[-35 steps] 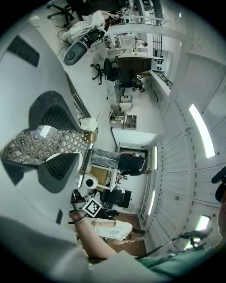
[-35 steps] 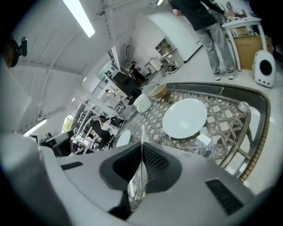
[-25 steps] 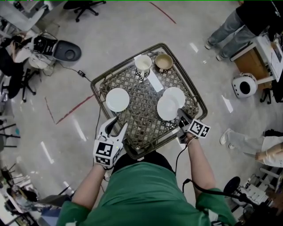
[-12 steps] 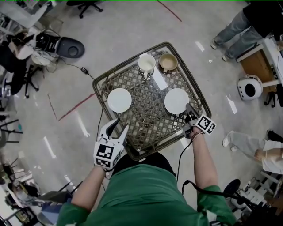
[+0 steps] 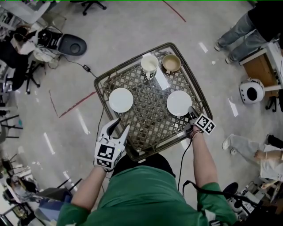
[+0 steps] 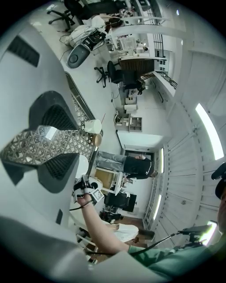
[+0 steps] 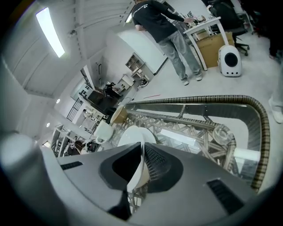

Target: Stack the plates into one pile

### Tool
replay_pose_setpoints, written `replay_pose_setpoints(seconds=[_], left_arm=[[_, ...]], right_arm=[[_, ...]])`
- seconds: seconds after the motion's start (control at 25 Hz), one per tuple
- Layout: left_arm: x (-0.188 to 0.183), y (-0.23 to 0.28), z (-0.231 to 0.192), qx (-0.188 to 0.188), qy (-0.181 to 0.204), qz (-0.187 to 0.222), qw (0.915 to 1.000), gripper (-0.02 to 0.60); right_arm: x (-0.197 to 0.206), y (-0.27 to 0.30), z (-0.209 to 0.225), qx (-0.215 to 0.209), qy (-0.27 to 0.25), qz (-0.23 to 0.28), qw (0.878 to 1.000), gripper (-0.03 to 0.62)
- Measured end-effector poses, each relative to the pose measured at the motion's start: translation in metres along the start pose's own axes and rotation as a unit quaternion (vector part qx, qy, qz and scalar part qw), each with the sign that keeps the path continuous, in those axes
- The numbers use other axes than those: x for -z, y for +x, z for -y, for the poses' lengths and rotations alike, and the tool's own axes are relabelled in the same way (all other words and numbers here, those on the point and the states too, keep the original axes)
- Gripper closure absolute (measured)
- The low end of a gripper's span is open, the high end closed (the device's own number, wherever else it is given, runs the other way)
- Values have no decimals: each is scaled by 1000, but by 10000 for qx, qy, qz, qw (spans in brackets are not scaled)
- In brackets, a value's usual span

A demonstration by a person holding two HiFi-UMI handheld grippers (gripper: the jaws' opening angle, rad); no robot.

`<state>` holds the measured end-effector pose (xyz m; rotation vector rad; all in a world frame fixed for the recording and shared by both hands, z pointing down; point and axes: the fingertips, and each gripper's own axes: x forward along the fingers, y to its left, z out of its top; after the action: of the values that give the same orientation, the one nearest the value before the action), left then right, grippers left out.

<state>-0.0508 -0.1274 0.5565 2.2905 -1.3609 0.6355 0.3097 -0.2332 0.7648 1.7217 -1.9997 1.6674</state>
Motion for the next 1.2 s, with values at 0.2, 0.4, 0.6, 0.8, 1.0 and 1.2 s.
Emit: replay_pose_setpoints(seconds=[0.2,0.4,0.6,0.8,1.0,1.2], left_arm=[[0,-6,-5,-109,-34,36,9999,408],[7,-10,-9,-188,-130,38,9997,408],[5,-12,-10,-222,-215,145,9994,408],[-3,-22,-15,-292,-266,379,9985,408],[5,-53,-37,-621,-436,537,9957,408],[28,-91,-68,-897,-620,577,9924,408]], right_arm=[[1,10,11,521,-438,-113,9976,555],[-9,10,7,824,-900,-46,9925,414],[-26,-7,-32,748,-1619,236,9837,408],[-2,-18,-107,-74,-2014,160,9793,419],[69,-1,-165,-918,-1710,-576,9793,434],[133,22,-206,-1109,-1855,-1128,9698,441]])
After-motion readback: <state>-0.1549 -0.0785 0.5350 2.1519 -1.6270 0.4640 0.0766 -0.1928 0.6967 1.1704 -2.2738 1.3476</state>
